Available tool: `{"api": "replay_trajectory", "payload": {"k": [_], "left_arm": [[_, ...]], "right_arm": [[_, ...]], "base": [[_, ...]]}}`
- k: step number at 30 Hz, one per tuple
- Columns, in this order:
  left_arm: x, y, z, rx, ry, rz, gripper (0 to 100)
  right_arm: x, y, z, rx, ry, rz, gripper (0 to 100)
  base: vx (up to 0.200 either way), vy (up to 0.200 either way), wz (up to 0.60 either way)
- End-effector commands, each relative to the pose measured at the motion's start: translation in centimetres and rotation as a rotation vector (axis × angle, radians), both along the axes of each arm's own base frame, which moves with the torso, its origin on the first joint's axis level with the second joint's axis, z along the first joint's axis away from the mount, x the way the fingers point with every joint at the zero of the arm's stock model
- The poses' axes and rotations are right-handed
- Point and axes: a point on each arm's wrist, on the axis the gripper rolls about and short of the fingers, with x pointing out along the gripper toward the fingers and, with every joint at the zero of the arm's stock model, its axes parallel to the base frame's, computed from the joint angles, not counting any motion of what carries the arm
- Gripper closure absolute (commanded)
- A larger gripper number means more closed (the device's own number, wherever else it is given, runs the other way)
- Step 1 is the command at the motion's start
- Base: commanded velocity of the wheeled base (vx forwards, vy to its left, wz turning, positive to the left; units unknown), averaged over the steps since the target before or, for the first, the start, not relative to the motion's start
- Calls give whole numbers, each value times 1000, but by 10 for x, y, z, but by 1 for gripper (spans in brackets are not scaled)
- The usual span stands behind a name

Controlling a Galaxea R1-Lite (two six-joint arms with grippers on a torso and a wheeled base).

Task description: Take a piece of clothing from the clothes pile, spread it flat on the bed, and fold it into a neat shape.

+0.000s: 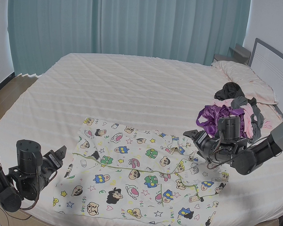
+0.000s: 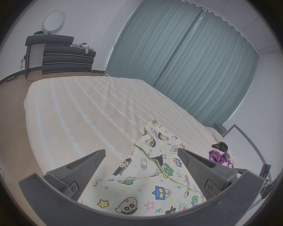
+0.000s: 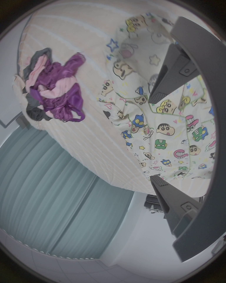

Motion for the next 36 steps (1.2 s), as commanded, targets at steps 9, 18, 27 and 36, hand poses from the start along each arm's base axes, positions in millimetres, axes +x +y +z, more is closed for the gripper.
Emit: {"api": "replay_trajectory", "payload": {"k": [9,18,27,36], "left_arm": [[-1,-2,-3,-81,-1,32,0],[-4,-1,-5,-76,10,32,0],[-4,-2,-5,-74,13,31,0],[-3,-2,-11,-62,35,33,0]], "right_arm": [[28,43,-50,13,125,-19,0],[49,56,-57,16,84,-33,0],[41,58,-56,5,109,-33,0],[31,69,-56,-8,125,-8,0]], "base": [[89,0,0],[44,0,0],[0,0,0],[0,0,0]]}}
